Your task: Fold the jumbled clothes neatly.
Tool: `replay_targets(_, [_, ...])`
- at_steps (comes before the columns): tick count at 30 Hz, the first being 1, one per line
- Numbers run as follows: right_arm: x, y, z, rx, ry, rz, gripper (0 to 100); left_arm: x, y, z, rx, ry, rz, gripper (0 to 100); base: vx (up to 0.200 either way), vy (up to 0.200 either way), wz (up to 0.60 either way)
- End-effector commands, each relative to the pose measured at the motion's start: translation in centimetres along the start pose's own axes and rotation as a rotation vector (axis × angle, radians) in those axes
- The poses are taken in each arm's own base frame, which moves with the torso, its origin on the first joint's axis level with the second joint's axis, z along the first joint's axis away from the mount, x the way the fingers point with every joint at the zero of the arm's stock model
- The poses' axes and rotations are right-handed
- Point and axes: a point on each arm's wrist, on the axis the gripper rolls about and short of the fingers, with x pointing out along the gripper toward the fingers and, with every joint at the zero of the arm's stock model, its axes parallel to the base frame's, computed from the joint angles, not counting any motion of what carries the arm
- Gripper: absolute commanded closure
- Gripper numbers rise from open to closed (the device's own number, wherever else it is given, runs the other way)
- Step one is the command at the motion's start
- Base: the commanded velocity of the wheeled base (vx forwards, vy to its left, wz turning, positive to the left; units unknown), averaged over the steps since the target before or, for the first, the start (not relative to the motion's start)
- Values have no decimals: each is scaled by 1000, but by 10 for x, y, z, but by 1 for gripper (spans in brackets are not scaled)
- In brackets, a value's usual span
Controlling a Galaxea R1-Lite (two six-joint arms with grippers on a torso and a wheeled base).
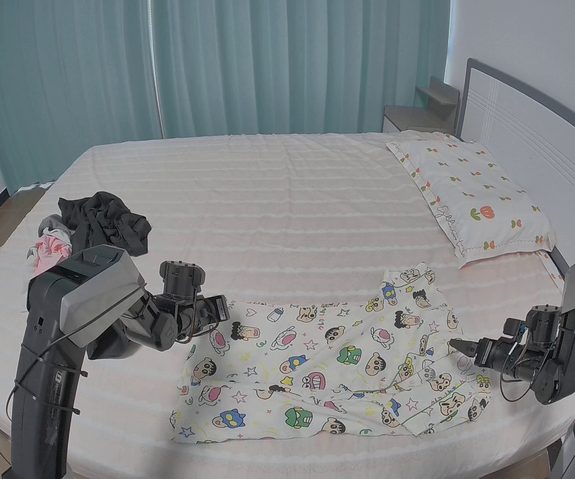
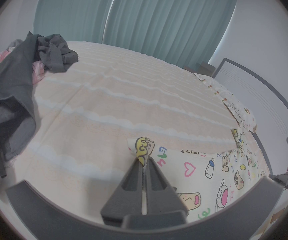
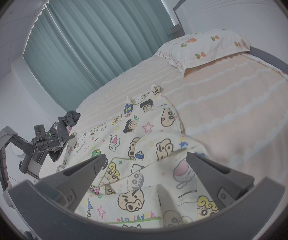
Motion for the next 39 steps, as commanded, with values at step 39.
replay_targets(39, [198, -15, 93, -65, 54, -55, 0, -25, 5, 17, -22, -85, 82, 100, 0, 0, 0])
